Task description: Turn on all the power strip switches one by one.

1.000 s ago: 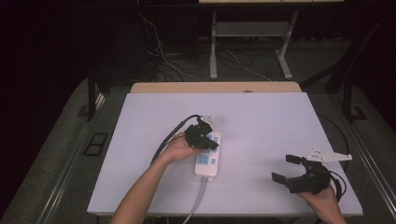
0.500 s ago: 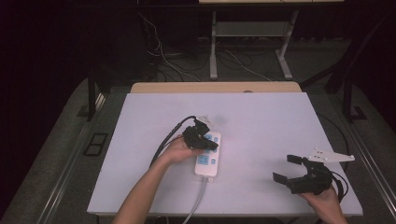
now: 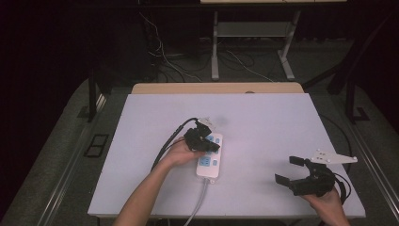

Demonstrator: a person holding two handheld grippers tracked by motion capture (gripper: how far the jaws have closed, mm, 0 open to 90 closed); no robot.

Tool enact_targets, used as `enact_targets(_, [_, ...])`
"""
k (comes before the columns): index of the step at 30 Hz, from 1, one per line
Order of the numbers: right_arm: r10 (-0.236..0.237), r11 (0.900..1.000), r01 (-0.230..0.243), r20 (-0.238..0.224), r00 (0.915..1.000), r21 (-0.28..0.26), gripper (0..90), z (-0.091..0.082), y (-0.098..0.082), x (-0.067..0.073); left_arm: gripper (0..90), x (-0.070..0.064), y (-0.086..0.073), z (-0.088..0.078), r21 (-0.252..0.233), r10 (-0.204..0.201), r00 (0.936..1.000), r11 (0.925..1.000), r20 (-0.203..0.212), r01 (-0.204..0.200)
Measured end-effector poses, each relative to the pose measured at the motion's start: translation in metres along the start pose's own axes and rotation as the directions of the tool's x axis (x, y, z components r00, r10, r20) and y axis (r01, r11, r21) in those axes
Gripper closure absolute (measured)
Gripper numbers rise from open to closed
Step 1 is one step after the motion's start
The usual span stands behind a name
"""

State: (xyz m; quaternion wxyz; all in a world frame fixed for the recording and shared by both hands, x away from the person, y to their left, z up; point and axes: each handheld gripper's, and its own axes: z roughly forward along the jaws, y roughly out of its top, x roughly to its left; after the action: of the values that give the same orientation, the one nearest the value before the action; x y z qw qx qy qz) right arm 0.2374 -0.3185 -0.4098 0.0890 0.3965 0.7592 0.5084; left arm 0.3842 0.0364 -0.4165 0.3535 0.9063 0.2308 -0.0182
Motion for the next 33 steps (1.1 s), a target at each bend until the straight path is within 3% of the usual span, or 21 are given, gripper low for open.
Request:
enact_targets(8, [0.003, 1.000, -0.003, 0.002, 1.0000, 0.002, 0.6, 0.000, 0.000, -0.001, 90.0, -0.003, 0.001, 0.000, 0.007, 0.010, 0.9998, 0.9999, -0.016, -0.010])
enact_targets(11, [0.003, 1.000, -0.003, 0.002, 1.0000, 0.002, 0.6, 0.000, 0.000, -0.001, 89.8, -0.005, 0.002, -0.002, 0.013, 0.049, 0.9985, 0.9987, -0.025, -0.049])
enact_targets(18, [0.006, 1.000, -0.006, 0.003, 1.0000, 0.001, 0.6, -0.001, -0.001, -0.003, 89.8, 0.002, 0.004, -0.013, -0.054, 0.024, 0.9997, 0.9983, -0.001, -0.024])
enact_targets(33, [0.010, 1.000, -0.010, 0.007, 0.9999, -0.001, 0.6, -0.003, -0.001, -0.005, 89.8, 0.004, 0.018, -0.018, -0.041, 0.042, 0.9991, 0.9983, -0.004, -0.042])
